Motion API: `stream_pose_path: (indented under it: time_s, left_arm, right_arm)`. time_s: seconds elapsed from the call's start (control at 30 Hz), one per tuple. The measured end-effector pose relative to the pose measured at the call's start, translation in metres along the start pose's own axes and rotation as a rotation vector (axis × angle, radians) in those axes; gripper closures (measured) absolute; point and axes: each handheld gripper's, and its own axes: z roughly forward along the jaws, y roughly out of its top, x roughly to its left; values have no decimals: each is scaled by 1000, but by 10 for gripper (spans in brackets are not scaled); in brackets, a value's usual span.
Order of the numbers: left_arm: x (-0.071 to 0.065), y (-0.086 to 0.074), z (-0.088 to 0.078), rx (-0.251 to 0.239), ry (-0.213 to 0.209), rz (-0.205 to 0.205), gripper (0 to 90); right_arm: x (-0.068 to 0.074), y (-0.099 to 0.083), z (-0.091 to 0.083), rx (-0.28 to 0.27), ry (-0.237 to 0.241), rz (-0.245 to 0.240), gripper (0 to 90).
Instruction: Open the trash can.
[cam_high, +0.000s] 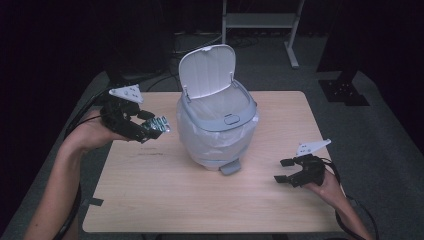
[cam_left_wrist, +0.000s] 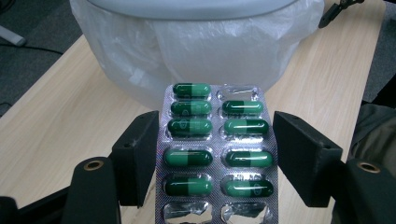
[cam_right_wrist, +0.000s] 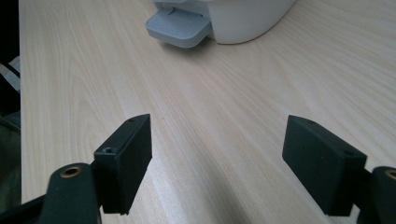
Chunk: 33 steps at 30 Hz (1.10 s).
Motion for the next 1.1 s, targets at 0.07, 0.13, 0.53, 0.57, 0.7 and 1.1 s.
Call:
stream_pose_path:
  time_s: [0.07,0.13,0.53,0.57,0.7,1.1]
  left_arm:
    - [0,4,-1,5,-3,2,333]
    - [0,8,-2,3,-6,11,333]
    - [1,33,-9,-8,-9,49,333]
    - [1,35,-9,-9,-9,49,333]
    - [2,42,-8,-4,-12,54,333]
    - [5,60,-3,-15,-20,64,333]
  right_arm:
    - [0,0,0,-1,0,1,229]
    - [-1,0,0,-1,3,2,229]
    - [-1,0,0,-1,-1,-3,229]
    - [-1,0,0,-2,-1,-2,229]
    - [-2,0,-1,-3,-2,0,229]
    - [-1,0,1,8,-6,-8,229]
